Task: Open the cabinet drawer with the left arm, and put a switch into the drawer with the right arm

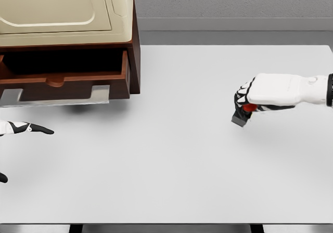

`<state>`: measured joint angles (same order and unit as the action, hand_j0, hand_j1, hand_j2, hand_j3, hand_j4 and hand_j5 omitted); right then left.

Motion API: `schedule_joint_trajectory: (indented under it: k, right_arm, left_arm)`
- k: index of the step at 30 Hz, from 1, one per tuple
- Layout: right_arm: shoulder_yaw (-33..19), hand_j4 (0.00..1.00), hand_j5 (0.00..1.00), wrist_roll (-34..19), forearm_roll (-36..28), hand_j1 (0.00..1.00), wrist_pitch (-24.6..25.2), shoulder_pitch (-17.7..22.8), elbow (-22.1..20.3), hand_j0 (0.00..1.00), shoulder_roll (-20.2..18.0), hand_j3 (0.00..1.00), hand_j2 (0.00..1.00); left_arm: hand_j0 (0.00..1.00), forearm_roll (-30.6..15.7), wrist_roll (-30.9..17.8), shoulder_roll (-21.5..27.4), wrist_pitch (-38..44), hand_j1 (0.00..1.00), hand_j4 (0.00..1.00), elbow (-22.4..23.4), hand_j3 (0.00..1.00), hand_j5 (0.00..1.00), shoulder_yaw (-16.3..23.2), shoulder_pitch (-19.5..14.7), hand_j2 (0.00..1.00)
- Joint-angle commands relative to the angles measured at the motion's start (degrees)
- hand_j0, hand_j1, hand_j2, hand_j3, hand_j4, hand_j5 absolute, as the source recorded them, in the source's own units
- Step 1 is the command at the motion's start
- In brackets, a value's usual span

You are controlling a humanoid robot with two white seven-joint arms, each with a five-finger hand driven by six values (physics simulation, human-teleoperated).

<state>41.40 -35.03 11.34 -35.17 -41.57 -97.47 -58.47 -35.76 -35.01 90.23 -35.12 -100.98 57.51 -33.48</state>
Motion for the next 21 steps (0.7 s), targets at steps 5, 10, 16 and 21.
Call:
schedule_joint_trajectory:
  k: [5, 10, 16, 21]
  right_arm:
    - [-0.01, 0.36, 0.36, 0.03, -0.44, 0.36, 0.17, -2.64, 0.17, 0.36, 5.21, 0.36, 0.36]
    - [0.17, 0.34, 0.34, 0.03, -0.44, 0.34, 0.17, -5.27, 0.7, 0.34, 8.63, 0.34, 0.34]
    - [0.7, 0.35, 0.35, 0.03, -0.44, 0.35, 0.17, -9.93, 3.16, 0.35, 13.73, 0.35, 0.35]
    - [2.89, 0.35, 0.35, 0.03, -0.61, 0.35, 0.17, -14.5, 4.92, 0.35, 17.86, 0.35, 0.35]
  left_arm:
    - [1.0, -0.45, 0.01, 0.04, 0.12, 1.0, 1.0, -0.01, 1.0, 1.0, -0.03, 0.0, 1.0]
    - [1.0, -0.45, 0.01, 0.04, 0.12, 1.0, 1.0, -0.01, 1.0, 1.0, -0.03, 0.0, 1.0]
    - [1.0, -0.45, 0.01, 0.04, 0.12, 1.0, 1.0, -0.01, 1.0, 1.0, -0.03, 0.0, 1.0]
    - [1.0, -0.45, 0.01, 0.04, 0.12, 1.0, 1.0, -0.01, 1.0, 1.0, -0.03, 0.0, 1.0]
